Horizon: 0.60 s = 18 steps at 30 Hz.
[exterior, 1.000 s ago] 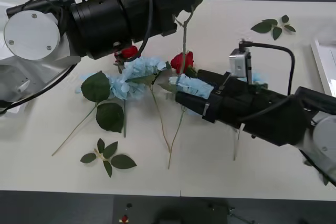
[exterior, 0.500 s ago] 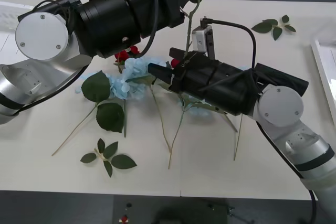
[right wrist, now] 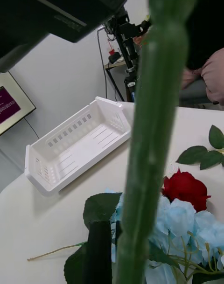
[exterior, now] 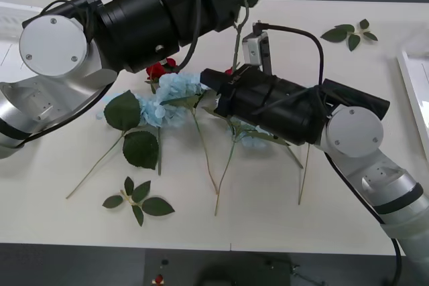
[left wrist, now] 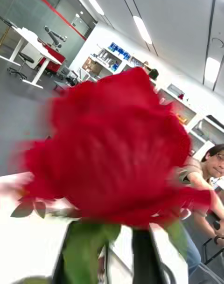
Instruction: Put the red flowers into the right box and the blue flowers into the left box
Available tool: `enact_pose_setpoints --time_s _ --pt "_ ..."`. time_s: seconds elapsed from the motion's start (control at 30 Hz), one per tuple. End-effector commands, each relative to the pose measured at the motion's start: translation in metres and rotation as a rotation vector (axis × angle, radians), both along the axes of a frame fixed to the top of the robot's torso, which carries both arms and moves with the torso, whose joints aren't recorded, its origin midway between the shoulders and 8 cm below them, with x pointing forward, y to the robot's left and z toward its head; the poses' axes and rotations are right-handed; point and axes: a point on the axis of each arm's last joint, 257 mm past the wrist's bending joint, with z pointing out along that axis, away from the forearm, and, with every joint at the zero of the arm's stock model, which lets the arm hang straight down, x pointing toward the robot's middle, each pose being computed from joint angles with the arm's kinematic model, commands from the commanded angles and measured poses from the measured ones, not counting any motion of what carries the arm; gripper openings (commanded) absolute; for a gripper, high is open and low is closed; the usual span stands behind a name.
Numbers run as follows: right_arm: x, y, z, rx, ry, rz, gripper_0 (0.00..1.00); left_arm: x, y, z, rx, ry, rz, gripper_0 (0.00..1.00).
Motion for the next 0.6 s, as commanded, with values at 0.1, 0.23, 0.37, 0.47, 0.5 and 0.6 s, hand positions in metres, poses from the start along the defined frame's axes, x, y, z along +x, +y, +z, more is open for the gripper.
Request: enact_pose_setpoints --time_s 0.1,0.23,0.37,0.47,0.5,0.6 --pt "0.002 -0.003 0.016 -0.029 -0.067 0.007 0.00 0.000 0.004 0.015 -0.046 0.035 -0.008 1.00" --pt "0.005 -0.008 0.017 -0.024 -0.050 0.008 0.00 0.001 0.004 0.016 -0.050 0.035 -0.006 1.00" --pt "0.020 -0.037 0.008 -0.027 0.038 -0.017 0.00 0.007 0.011 0.012 -0.040 0.038 0.014 1.00" --pt "0.035 -0.073 0.002 -0.031 0.115 -0.050 0.00 0.021 0.033 0.002 0.011 0.034 0.062 1.00" --pt "0.041 -0.094 0.002 -0.034 0.157 -0.064 0.00 0.025 0.047 -0.009 0.064 0.035 0.076 1.00" --pt "0.057 -0.153 0.004 -0.023 0.271 -0.114 0.00 0.018 0.085 -0.040 0.203 0.080 0.068 1.00"
